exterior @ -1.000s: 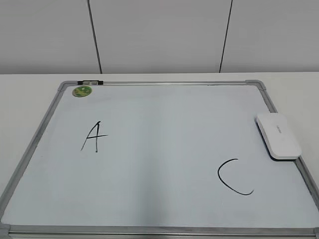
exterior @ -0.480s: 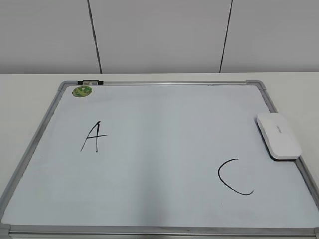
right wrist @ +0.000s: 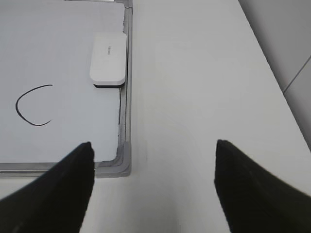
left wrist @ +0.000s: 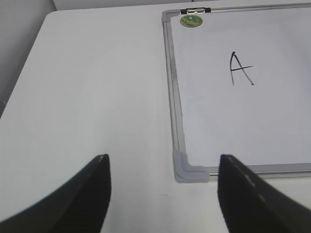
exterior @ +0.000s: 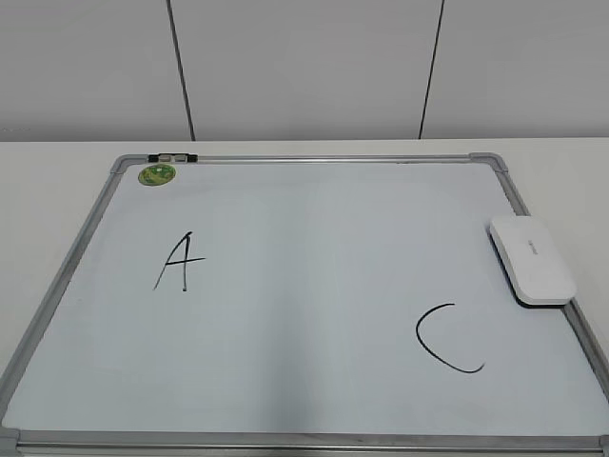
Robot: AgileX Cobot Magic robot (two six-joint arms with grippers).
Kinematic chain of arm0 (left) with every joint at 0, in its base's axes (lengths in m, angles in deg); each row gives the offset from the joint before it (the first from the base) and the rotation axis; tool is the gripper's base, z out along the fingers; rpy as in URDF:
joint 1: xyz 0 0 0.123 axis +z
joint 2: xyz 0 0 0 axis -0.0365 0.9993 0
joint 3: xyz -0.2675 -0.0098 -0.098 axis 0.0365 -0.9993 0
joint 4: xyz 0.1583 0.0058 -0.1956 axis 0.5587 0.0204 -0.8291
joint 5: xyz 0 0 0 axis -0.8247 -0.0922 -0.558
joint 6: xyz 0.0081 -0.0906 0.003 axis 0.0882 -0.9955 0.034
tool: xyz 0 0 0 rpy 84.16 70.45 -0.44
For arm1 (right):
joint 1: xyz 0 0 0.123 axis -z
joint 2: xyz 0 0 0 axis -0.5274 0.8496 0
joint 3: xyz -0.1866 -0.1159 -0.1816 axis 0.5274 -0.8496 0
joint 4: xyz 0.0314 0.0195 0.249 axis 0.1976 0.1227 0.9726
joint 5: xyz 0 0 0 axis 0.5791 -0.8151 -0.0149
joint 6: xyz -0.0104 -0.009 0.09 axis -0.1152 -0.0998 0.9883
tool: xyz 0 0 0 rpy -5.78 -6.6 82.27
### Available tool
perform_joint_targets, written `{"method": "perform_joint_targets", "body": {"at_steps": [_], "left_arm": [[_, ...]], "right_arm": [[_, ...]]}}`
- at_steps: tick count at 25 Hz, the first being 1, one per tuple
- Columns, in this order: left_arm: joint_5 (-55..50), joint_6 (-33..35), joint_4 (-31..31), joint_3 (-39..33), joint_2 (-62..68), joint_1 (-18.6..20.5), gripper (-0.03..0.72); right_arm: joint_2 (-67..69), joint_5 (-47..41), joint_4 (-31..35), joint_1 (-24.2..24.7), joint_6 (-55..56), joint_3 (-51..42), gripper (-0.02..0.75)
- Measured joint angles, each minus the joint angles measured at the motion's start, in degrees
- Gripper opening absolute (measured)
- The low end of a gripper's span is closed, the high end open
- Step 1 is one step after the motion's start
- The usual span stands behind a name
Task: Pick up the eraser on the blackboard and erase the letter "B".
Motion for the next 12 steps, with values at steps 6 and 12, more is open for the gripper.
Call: {"method": "perform_joint_targets", "body": {"at_steps": [6, 12], "left_arm": [[0.0, 0.0, 0.0, 0.0, 0.0, 0.15, 0.501], [0.0, 0.0, 0.0, 0.0, 0.0, 0.15, 0.501]], "right_arm": [[0.0, 0.0, 0.0, 0.0, 0.0, 0.0, 0.592], [0.0, 0.0, 0.0, 0.0, 0.0, 0.0, 0.592]]}}
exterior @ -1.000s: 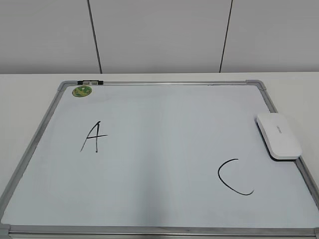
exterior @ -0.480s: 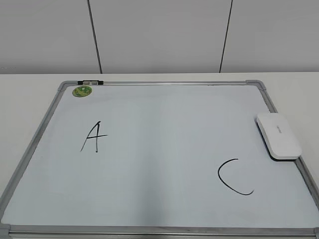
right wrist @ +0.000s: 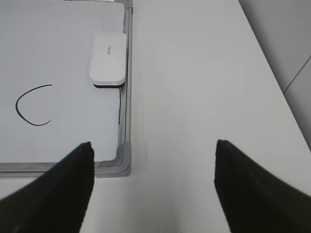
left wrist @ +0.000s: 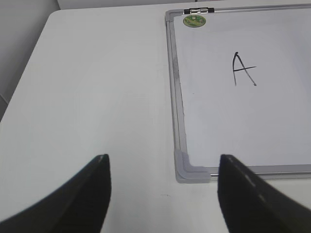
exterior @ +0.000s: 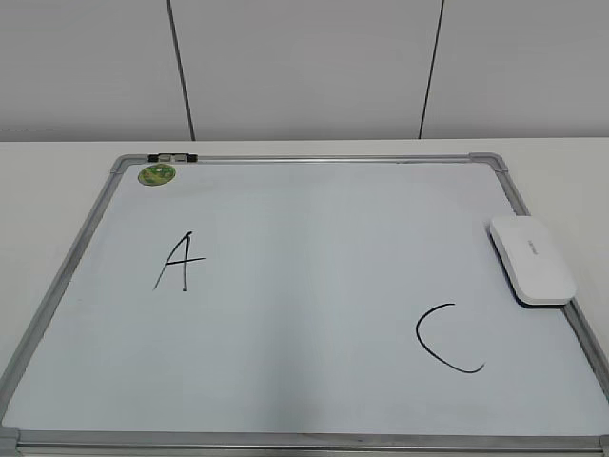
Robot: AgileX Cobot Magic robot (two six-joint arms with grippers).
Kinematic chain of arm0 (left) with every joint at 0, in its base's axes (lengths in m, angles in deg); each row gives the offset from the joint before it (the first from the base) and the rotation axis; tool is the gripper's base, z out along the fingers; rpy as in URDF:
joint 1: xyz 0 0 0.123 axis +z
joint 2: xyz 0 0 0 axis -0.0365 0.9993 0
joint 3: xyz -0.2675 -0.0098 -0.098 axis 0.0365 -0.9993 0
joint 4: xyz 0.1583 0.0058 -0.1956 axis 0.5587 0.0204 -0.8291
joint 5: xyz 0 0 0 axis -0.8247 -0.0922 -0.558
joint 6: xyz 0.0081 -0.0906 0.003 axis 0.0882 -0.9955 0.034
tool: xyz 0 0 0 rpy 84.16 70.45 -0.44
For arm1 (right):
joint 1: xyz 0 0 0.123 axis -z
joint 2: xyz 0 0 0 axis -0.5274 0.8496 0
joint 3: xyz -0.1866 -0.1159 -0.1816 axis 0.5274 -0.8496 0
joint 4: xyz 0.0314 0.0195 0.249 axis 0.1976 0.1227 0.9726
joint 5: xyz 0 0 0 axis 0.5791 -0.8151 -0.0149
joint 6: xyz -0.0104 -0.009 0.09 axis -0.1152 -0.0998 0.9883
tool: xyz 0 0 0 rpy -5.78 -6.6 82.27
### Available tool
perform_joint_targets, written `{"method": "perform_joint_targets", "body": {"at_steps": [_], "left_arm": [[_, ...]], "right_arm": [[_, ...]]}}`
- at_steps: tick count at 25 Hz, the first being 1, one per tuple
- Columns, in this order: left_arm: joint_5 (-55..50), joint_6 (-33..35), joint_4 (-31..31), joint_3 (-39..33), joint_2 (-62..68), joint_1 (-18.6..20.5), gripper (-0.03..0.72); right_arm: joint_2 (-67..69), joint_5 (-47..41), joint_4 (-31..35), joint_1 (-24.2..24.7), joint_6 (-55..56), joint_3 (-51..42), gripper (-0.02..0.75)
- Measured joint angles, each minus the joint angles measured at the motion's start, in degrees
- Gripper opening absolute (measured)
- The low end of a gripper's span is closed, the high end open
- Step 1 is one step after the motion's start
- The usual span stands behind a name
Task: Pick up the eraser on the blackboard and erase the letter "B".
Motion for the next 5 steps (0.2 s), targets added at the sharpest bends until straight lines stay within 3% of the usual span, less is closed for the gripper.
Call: {"method": "perform_joint_targets", "body": {"at_steps": [5], "left_arm": [[0.0, 0.0, 0.0, 0.0, 0.0, 0.0, 0.501]], "right_arm": [[0.0, 0.0, 0.0, 0.0, 0.0, 0.0, 0.592]]}}
